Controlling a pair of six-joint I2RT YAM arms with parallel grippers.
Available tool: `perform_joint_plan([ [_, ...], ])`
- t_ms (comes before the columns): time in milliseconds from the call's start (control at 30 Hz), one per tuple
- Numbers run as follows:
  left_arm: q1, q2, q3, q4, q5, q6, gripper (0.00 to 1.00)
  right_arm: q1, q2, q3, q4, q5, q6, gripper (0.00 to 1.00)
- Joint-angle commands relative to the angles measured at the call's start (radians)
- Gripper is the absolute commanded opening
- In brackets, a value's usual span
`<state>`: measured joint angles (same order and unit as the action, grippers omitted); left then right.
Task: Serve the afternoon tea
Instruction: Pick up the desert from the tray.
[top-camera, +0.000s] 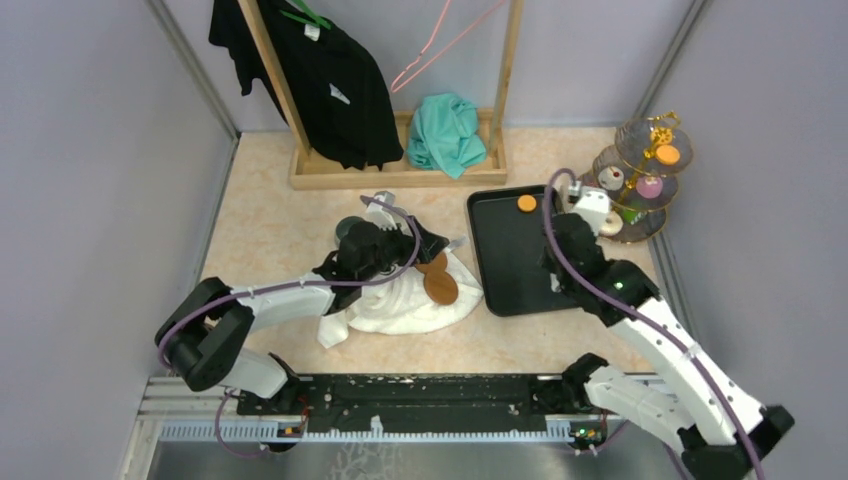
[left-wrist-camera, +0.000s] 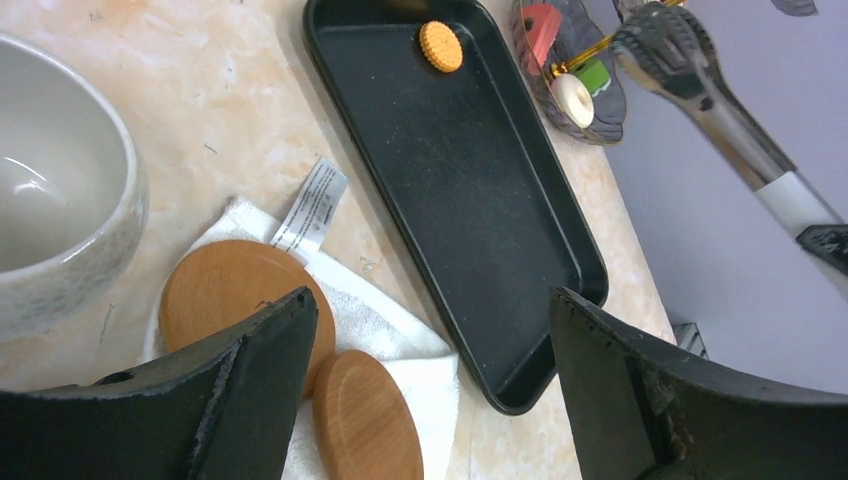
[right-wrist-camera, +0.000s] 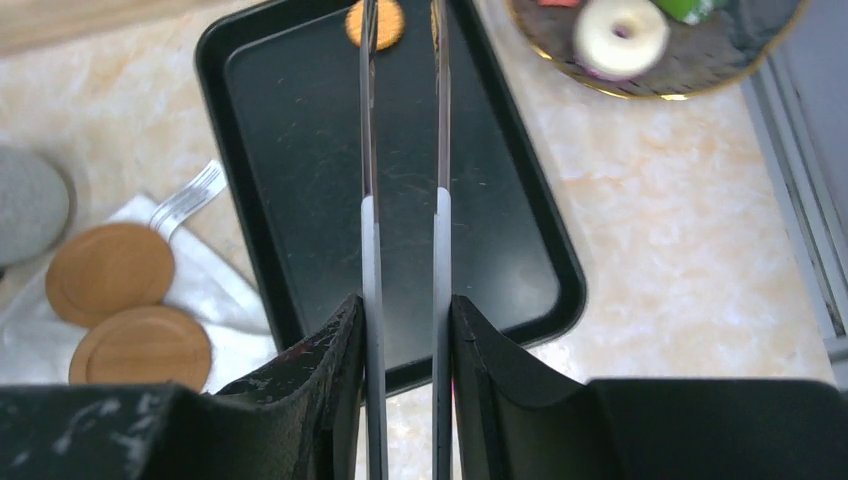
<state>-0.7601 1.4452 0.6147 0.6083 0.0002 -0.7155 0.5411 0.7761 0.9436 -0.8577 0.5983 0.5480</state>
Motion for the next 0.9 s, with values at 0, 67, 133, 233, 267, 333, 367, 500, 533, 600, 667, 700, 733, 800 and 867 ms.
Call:
perform_joint_plan([
  [0,-0.008,0.011,0.051,-0.036,-0.041,0.023,0.9,0.157,0.141,0.088,0.107,0.136,0.006,0.3],
  [67,-0.008,0.009,0.059,-0.049,-0.051,0.031,0.9,0.172,0.198,0.091,0.156,0.109,-0.005,0.31],
  [133,-0.008,0.006,0.066,-0.059,-0.06,0.039,0.9,0.172,0.234,0.083,0.2,0.101,-0.021,0.33],
  [233,-0.008,0.008,0.079,-0.067,-0.074,0.05,0.91,0.17,0.273,0.057,0.245,0.084,-0.027,0.36],
  [267,-0.008,0.01,0.084,-0.067,-0.078,0.054,0.91,0.165,0.285,0.049,0.258,0.073,-0.028,0.37],
  [333,-0.008,0.023,0.098,-0.063,-0.077,0.056,0.91,0.15,0.306,0.023,0.283,0.05,-0.028,0.37],
  [367,-0.007,0.031,0.106,-0.06,-0.076,0.058,0.91,0.142,0.313,0.008,0.299,0.04,-0.025,0.37],
  [500,-0.008,0.072,0.134,-0.027,-0.069,0.064,0.91,0.095,0.324,-0.064,0.357,-0.011,-0.023,0.38],
  [533,-0.008,0.084,0.14,-0.016,-0.069,0.065,0.91,0.083,0.326,-0.081,0.365,-0.017,-0.022,0.38],
  [600,-0.006,0.107,0.154,0.005,-0.068,0.066,0.91,0.059,0.325,-0.119,0.385,-0.029,-0.025,0.37],
  [667,-0.007,0.133,0.171,0.023,-0.065,0.066,0.91,0.042,0.329,-0.143,0.402,-0.047,-0.033,0.37],
  [700,-0.006,0.147,0.18,0.03,-0.062,0.067,0.91,0.036,0.335,-0.151,0.407,-0.053,-0.035,0.37],
  [733,-0.007,0.161,0.192,0.034,-0.062,0.065,0.91,0.033,0.341,-0.159,0.414,-0.062,-0.037,0.37],
  [800,-0.005,0.194,0.22,0.039,-0.055,0.063,0.91,0.031,0.35,-0.172,0.419,-0.067,-0.037,0.37],
  [867,-0.003,0.223,0.243,0.046,-0.041,0.06,0.91,0.028,0.349,-0.192,0.424,-0.068,-0.032,0.38],
])
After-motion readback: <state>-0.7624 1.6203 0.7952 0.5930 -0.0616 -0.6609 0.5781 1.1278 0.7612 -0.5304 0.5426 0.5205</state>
